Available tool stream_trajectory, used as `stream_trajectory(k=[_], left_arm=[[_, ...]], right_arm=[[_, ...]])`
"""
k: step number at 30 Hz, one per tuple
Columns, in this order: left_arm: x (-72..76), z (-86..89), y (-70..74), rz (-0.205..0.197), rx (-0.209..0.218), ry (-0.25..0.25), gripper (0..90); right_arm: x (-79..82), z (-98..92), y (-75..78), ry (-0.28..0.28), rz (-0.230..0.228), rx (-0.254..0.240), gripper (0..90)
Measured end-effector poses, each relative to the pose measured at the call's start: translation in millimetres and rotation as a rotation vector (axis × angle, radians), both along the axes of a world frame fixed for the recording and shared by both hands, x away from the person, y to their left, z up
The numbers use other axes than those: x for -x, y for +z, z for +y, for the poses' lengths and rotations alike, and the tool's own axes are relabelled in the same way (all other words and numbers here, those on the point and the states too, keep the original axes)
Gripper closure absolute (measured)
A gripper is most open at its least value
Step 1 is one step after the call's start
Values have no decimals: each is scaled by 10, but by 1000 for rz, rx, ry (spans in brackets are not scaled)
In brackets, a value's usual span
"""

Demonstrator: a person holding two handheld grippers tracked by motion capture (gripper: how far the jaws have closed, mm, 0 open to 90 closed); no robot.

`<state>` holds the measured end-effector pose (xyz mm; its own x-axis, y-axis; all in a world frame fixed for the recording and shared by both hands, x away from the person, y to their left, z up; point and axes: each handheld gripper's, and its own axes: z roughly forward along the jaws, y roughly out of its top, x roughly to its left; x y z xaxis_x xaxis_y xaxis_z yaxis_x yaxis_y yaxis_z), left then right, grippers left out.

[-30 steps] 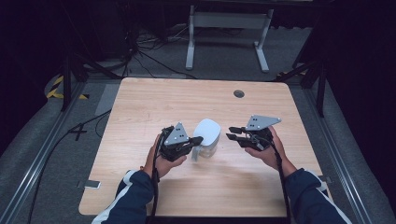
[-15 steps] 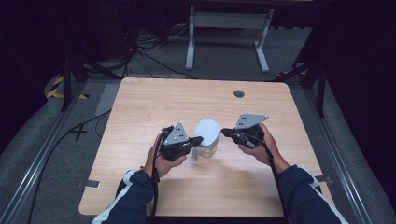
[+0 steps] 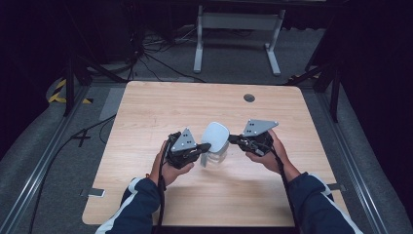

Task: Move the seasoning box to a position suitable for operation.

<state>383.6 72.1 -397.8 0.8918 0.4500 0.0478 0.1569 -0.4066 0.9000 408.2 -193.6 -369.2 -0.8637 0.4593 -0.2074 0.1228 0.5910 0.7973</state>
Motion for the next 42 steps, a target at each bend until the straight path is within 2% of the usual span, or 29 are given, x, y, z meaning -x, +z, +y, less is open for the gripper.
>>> stream_trajectory(k=[9,10,13,16,21,25,31,33,38,42], left_arm=[[68,76,-9,-1,-34,10,873],[101,137,-17,-10,-60,22,870],[129,221,-34,-10,-72,43,871],[169,351,-87,-12,-110,72,871],[194,494,-165,9,-136,104,870],[209,678,-246,25,-172,134,857],[227,871,-315,46,-174,168,833],[239,998,-366,58,-178,194,818],[249,1155,-435,69,-175,228,755],[245,1304,-533,80,-210,285,660]], right_arm=[[109,91,98,36,-31,-15,891],[123,106,103,40,-35,-12,891],[145,129,104,46,-41,-6,891],[188,169,111,64,-46,-9,891],[241,223,122,85,-48,-1,890],[272,258,126,91,-53,6,891],[252,241,120,89,-47,-5,889],[239,228,131,87,-52,-2,888],[214,227,149,88,-47,-1,877],[216,224,163,89,-53,13,859]])
